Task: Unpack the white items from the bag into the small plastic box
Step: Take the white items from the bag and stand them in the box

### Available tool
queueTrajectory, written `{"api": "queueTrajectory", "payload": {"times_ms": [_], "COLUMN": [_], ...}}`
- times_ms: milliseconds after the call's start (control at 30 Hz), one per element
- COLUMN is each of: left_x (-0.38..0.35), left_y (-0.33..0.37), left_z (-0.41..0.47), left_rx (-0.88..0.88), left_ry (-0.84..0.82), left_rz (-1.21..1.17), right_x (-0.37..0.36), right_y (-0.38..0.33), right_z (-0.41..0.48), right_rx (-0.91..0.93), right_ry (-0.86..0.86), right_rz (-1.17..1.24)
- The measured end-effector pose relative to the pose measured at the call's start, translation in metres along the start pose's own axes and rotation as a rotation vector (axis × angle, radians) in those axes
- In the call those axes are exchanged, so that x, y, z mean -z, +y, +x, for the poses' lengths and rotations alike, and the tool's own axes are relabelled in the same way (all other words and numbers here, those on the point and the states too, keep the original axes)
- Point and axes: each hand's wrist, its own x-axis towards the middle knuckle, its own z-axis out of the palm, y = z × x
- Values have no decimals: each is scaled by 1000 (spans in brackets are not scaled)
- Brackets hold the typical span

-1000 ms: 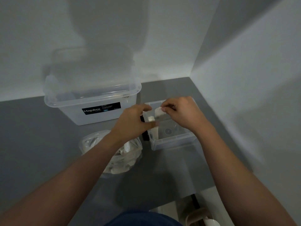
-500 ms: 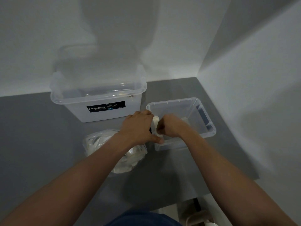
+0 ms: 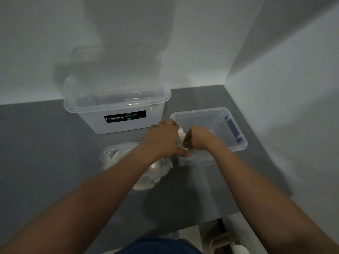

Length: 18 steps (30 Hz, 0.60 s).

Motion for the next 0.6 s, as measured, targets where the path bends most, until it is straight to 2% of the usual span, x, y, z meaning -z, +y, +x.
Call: {"api": "queueTrajectory", "payload": {"times_ms": [133,300,433,533,600], "left_x": [13,36,29,7,-6], "left_y": [-5,-44,-90,-113,-123], "left_z": [-11,-53,-97,-121,-128], "left_rx": [-9,-18,15,-39,-103], "left_ry": [46,377,496,429,322], "left_rz": [-154,-346,-340,-239,-121], "right_x": [17,38,28,5,-18], "right_y": [1,-10,-60,-106,-134], "right_z": [-18,-72,-117,-132,-129], "right_rx": [12,42,177,371,463], "right_ry": [39,419,705,698,535], "right_rz": [31,460,672,587,398]}}
